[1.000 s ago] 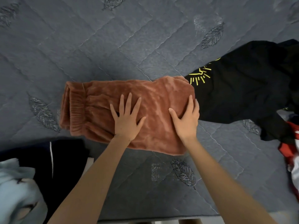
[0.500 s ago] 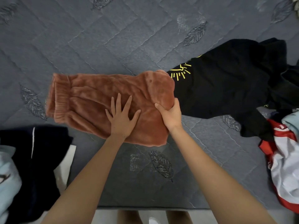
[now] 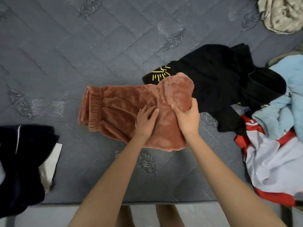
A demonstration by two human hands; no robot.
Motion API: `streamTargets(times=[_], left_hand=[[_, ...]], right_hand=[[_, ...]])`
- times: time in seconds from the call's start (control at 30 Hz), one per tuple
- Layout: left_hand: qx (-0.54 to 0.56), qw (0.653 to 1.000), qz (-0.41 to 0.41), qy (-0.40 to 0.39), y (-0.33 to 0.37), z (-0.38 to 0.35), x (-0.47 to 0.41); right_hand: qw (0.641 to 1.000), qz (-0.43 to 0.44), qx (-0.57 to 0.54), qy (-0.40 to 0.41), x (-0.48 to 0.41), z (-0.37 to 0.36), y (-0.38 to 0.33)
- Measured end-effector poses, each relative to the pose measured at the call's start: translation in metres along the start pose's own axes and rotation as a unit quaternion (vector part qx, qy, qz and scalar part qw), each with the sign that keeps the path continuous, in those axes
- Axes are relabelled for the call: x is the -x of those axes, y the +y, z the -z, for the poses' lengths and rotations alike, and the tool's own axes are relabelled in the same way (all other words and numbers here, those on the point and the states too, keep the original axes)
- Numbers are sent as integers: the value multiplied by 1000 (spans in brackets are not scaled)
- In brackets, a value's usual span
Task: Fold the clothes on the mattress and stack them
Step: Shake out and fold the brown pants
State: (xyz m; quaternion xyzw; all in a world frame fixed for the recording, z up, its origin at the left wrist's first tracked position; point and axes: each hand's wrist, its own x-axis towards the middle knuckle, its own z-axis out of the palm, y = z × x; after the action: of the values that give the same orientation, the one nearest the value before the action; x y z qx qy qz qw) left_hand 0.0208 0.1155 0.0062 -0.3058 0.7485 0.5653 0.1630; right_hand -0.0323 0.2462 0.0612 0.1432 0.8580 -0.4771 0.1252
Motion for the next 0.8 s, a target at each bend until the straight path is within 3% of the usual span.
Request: streamTargets(times=[0.1, 0.23, 0.4, 0.47, 0.6, 0.7, 0.8], left_hand=[[186, 982, 13, 11, 7, 30, 8], [284, 952, 106, -32, 1, 95, 5], [247, 962, 119, -18, -2, 158, 9], [199, 974, 102, -25, -6, 166, 11], [113, 988, 64, 81, -26, 184, 9], [130, 982, 50, 127, -40, 209, 6], [124, 974, 46, 182, -57, 236, 6]], right_hand=[[998, 43, -1, -37, 16, -28, -21], [989, 99, -21, -104, 32, -72, -50], [955, 30, -118, -271, 50, -118, -63], [949, 42, -85, -301, 55, -132, -61], [965, 169, 42, -196, 56, -143, -56], [936, 251, 191, -158, 50, -150, -49], [913, 253, 283, -149, 51, -162, -43]])
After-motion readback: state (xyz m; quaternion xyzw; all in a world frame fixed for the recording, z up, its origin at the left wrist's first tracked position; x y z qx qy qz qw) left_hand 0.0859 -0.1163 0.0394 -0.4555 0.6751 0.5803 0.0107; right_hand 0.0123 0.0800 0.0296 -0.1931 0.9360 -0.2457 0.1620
